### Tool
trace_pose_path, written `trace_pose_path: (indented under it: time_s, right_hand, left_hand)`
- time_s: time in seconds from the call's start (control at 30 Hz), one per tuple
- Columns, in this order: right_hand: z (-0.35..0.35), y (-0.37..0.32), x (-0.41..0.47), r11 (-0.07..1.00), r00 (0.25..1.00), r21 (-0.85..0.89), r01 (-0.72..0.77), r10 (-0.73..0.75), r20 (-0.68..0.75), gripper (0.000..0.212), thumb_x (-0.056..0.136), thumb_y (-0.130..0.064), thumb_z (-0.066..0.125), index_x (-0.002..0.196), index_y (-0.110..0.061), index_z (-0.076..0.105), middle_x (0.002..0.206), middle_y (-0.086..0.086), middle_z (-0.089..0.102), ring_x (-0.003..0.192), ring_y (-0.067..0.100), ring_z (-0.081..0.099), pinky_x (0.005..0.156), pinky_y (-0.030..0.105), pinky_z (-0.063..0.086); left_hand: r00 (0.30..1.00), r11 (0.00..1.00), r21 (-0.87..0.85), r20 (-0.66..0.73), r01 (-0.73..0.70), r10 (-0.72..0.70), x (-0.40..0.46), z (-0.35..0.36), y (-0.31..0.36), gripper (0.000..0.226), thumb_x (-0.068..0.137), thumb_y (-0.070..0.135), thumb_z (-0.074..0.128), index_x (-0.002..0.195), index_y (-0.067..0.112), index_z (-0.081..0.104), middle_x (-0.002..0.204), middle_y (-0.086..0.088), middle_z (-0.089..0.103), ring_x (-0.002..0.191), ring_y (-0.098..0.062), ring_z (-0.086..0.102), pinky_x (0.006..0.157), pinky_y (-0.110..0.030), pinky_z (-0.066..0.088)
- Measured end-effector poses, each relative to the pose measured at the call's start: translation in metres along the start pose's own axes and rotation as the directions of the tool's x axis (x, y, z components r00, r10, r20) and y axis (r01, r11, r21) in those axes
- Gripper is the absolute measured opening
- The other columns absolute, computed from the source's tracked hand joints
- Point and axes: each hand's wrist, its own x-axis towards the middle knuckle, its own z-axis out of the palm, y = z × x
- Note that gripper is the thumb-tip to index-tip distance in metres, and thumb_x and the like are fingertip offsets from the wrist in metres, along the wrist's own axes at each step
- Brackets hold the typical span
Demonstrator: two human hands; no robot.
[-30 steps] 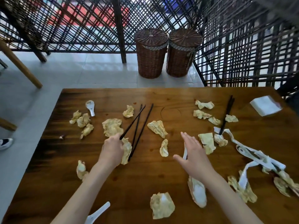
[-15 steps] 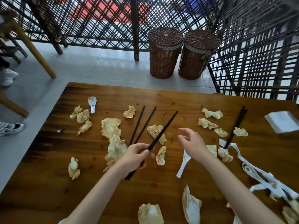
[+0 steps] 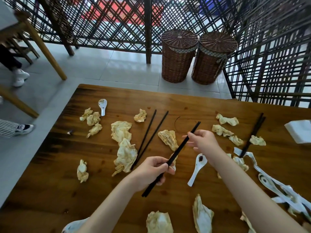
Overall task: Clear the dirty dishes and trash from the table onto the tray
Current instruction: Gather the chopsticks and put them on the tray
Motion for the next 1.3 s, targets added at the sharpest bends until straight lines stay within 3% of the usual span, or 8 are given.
trace_pose_path:
  time_s: [0.2, 0.37, 0.5, 0.57, 0.7, 0.93, 1.03, 1.3]
  right_hand:
    - [0.003, -0.004, -0.003, 0.974, 0.995, 0.204, -0.102, 0.104, 0.002, 0.002, 0.093, -0.009, 0.056, 0.091, -0.010, 0.056, 0.082, 0.009, 0.072, 0.076, 0.014, 0.071, 0.052, 0.019, 0.054]
    - [-0.007, -0.004, -0.003, 0.971, 0.995, 0.224, -0.087, 0.096, -0.030, 0.008, 0.093, -0.007, 0.055, 0.100, -0.004, 0.055, 0.089, 0.016, 0.070, 0.078, 0.020, 0.071, 0.052, 0.020, 0.055]
    - [-0.022, 0.002, -0.001, 0.976, 0.994, 0.198, -0.088, 0.098, -0.041, 0.014, 0.094, -0.008, 0.054, 0.106, -0.002, 0.054, 0.089, 0.015, 0.070, 0.078, 0.019, 0.071, 0.055, 0.020, 0.056]
    - [-0.030, 0.005, 0.001, 0.978, 0.993, 0.185, -0.100, 0.110, -0.043, 0.015, 0.094, -0.008, 0.055, 0.107, -0.001, 0.054, 0.088, 0.014, 0.070, 0.076, 0.019, 0.071, 0.053, 0.019, 0.055]
    - [-0.041, 0.009, 0.006, 0.970, 0.987, 0.206, -0.133, 0.149, -0.062, 0.020, 0.093, -0.007, 0.055, 0.112, 0.000, 0.053, 0.088, 0.015, 0.070, 0.079, 0.021, 0.070, 0.049, 0.019, 0.054]
    - [-0.051, 0.015, 0.012, 0.967, 0.985, 0.210, -0.143, 0.159, -0.060, 0.017, 0.093, -0.006, 0.055, 0.108, 0.001, 0.055, 0.087, 0.016, 0.070, 0.073, 0.018, 0.070, 0.046, 0.017, 0.051]
    - [-0.052, 0.016, 0.012, 0.961, 0.983, 0.229, -0.156, 0.174, -0.061, 0.024, 0.092, -0.005, 0.055, 0.115, 0.003, 0.052, 0.086, 0.016, 0.070, 0.077, 0.021, 0.070, 0.046, 0.018, 0.051]
    - [-0.055, 0.021, 0.011, 0.972, 0.985, 0.182, -0.150, 0.164, -0.062, 0.027, 0.093, -0.007, 0.056, 0.118, 0.002, 0.052, 0.086, 0.014, 0.070, 0.080, 0.023, 0.070, 0.057, 0.023, 0.055]
  left_hand:
    - [1.000, 0.999, -0.027, 0.009, 0.025, -0.025, 0.000, 0.006, -0.004, 0.019, 0.098, 0.018, 0.049, 0.105, 0.010, 0.064, 0.091, -0.004, 0.074, 0.056, -0.011, 0.058, 0.055, -0.022, 0.049]
    - [0.997, 0.999, 0.006, -0.060, 0.038, -0.037, 0.006, -0.006, -0.010, 0.018, 0.093, 0.029, 0.056, 0.106, 0.022, 0.066, 0.096, 0.000, 0.073, 0.082, -0.016, 0.070, 0.074, -0.030, 0.058]
    - [0.888, 0.917, 0.396, -0.439, 0.052, 0.139, 0.023, -0.029, -0.015, 0.018, 0.091, 0.030, 0.059, 0.106, 0.024, 0.066, 0.096, 0.008, 0.067, 0.080, -0.006, 0.065, 0.065, -0.019, 0.054]
    - [0.821, 0.844, 0.528, -0.519, 0.089, 0.238, 0.033, -0.038, -0.014, 0.022, 0.090, 0.025, 0.060, 0.111, 0.020, 0.066, 0.107, 0.005, 0.066, 0.090, -0.005, 0.059, 0.069, -0.013, 0.048]
    - [0.743, 0.703, 0.677, -0.582, 0.218, 0.330, 0.050, -0.049, -0.013, 0.040, 0.086, 0.022, 0.067, 0.122, 0.009, 0.059, 0.117, -0.006, 0.063, 0.108, -0.018, 0.059, 0.088, -0.026, 0.050]
    - [0.715, 0.580, 0.685, -0.659, 0.442, 0.233, 0.064, -0.049, -0.010, 0.027, 0.085, 0.027, 0.068, 0.104, 0.010, 0.058, 0.099, -0.004, 0.061, 0.092, -0.020, 0.060, 0.075, -0.028, 0.051]
    - [0.712, 0.577, 0.664, -0.676, 0.476, 0.190, 0.069, -0.049, -0.008, 0.019, 0.088, 0.024, 0.064, 0.101, 0.012, 0.060, 0.089, -0.001, 0.057, 0.083, -0.016, 0.057, 0.068, -0.026, 0.049]
    - [0.725, 0.560, 0.681, -0.661, 0.471, 0.194, 0.076, -0.052, -0.014, 0.020, 0.090, 0.022, 0.062, 0.105, 0.010, 0.062, 0.099, -0.006, 0.063, 0.091, -0.022, 0.061, 0.074, -0.030, 0.052]
